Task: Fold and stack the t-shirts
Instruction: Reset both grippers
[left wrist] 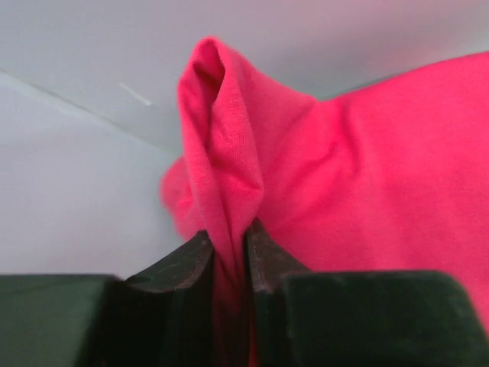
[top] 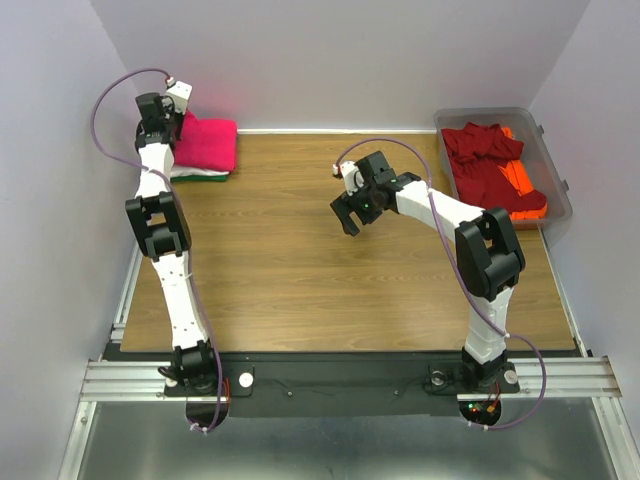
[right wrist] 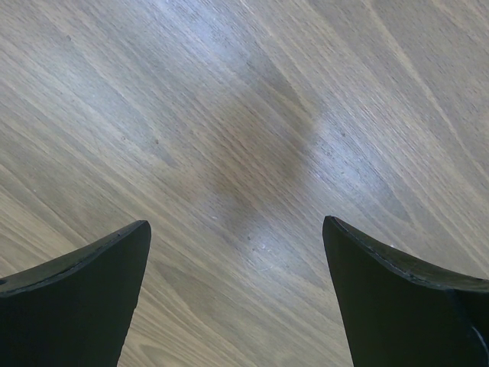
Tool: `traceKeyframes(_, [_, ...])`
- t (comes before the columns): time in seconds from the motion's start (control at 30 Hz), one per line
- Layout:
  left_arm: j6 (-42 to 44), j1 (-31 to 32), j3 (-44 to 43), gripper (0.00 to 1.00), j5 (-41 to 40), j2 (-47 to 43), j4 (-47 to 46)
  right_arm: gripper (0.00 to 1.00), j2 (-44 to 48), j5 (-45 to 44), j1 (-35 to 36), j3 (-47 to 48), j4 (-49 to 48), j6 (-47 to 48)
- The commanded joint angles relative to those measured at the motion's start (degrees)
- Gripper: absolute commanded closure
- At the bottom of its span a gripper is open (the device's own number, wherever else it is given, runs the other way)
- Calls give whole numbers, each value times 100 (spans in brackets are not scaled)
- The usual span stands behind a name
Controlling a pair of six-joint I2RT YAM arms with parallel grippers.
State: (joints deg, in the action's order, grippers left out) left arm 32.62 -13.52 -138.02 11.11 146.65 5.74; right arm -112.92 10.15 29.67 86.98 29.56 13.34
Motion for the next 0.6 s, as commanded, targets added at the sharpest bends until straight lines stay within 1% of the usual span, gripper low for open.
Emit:
traceKeyframes(0.0, [288,-160,-243,53,-329,-180,-513,0,174,92,-14,47,-21,28])
traceKeyframes(0.03, [332,-169,-243,46,-460,-189,-495,0,183,101,-23,47,-29,19])
traceKeyframes(0.07, [333,-169,-278,37,-522,-215,-451,0,200,110,-14,56,-21,19])
traceKeyframes(0.17, [263,-230,-252,31,-628,-382,-424,0,227,118,-14,47,-12,10])
traceKeyframes(0.3, [60,-318,-51,32,-453,-751,-389,0,271,145,-14,-41,-3,-34])
traceKeyframes(0.37, [-45,-327,291,34,-330,-1075,-389,0,297,127,-23,-102,-3,-68])
traceKeyframes(0.43, [-298,-327,442,35,-41,-1270,-162,0,359,136,-49,-190,6,-112])
traceKeyframes(0.5, [-545,-327,469,35,179,-1437,277,0,402,233,-162,-216,6,-235])
traceKeyframes(0.53, [-642,-327,477,35,442,-1498,427,0,420,268,-207,-225,-3,-262])
traceKeyframes(0.57, [-861,-318,530,29,601,-1638,567,0,438,329,-260,-217,-3,-314])
